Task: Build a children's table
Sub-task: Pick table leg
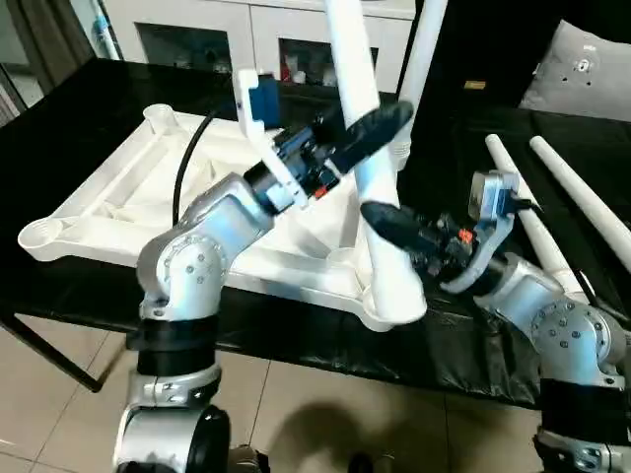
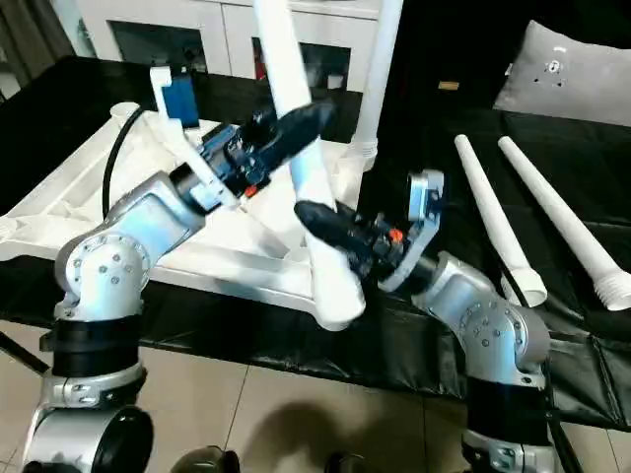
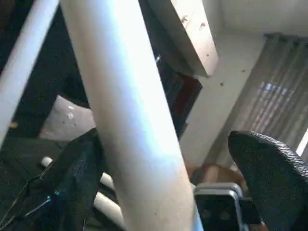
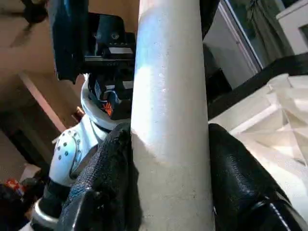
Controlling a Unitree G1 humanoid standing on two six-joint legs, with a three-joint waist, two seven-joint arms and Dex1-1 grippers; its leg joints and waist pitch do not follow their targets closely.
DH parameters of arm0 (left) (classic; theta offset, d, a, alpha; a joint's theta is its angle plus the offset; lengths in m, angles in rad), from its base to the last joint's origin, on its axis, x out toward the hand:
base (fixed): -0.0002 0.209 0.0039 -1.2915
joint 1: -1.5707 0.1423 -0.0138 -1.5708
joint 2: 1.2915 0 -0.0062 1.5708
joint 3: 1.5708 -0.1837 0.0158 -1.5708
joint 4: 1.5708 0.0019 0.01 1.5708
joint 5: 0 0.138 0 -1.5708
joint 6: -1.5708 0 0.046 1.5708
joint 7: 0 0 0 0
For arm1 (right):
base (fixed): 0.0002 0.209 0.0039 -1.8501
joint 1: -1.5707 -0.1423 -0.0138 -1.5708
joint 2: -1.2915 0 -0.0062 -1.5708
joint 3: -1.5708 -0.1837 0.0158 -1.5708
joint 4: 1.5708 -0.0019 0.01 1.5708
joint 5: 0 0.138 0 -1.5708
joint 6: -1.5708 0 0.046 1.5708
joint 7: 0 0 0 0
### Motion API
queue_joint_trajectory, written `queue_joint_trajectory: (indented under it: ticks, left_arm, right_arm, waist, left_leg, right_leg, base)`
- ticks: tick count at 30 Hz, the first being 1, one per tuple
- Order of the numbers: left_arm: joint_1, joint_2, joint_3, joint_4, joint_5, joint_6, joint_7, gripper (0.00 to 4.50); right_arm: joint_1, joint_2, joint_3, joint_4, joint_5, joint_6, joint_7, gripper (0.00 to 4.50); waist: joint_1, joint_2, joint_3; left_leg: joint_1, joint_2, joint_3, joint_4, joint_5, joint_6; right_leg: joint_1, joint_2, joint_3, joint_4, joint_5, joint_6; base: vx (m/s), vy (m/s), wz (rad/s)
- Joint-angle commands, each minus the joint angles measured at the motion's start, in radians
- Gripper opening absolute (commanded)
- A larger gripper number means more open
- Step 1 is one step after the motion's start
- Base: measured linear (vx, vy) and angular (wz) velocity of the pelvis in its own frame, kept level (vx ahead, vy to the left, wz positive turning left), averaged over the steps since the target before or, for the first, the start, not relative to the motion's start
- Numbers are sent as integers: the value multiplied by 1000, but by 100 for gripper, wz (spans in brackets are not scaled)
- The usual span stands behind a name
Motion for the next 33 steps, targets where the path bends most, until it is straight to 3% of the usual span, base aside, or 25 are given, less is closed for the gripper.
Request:
queue_joint_trajectory:
  ticks: [1,3,7,9,12,25,33]
  left_arm:
    - [6,2,-7,-34,-43,17,-37,413]
    - [15,8,-5,-47,-72,31,-58,413]
    - [32,16,0,-66,-121,55,-89,368]
    - [42,28,-11,-65,-112,48,-97,370]
    - [44,32,-15,-63,-109,45,-96,329]
    - [50,48,-24,-63,-109,34,-85,245]
    - [27,51,-15,-38,-65,-10,-35,193]
  right_arm:
    - [5,-12,11,-21,16,-9,22,186]
    - [11,-17,16,-17,16,-12,29,186]
    - [20,-27,28,-17,11,-11,38,186]
    - [25,-33,36,-15,9,-18,38,186]
    - [26,-34,39,-15,10,-20,38,186]
    - [26,-45,53,-12,9,-42,36,184]
    - [7,-58,76,4,-76,-123,-7,184]
  waist:
    - [4,-9,-80]
    - [4,-11,-80]
    - [3,-9,-80]
    - [4,-9,-80]
    - [4,-8,-81]
    - [6,-9,-85]
    - [5,-9,-84]
  left_leg:
    - [9,48,-17,-63,-104,66]
    - [9,48,-17,-63,-113,63]
    - [9,50,-18,-64,-105,62]
    - [9,49,-18,-64,-107,62]
    - [10,51,-19,-64,-106,58]
    - [9,50,-17,-62,-92,58]
    - [8,51,-18,-62,-90,56]
  right_leg:
    - [61,-90,53,-82,-365,-94]
    - [61,-90,52,-83,-378,-90]
    - [61,-89,53,-80,-361,-96]
    - [61,-89,53,-81,-370,-87]
    - [61,-89,53,-81,-369,-86]
    - [63,-90,55,-76,-339,-95]
    - [62,-88,54,-73,-329,-95]
  base:
    - [0,0,0]
    - [0,0,0]
    - [0,0,0]
    - [0,0,0]
    - [0,0,0]
    - [0,0,0]
    - [0,0,0]
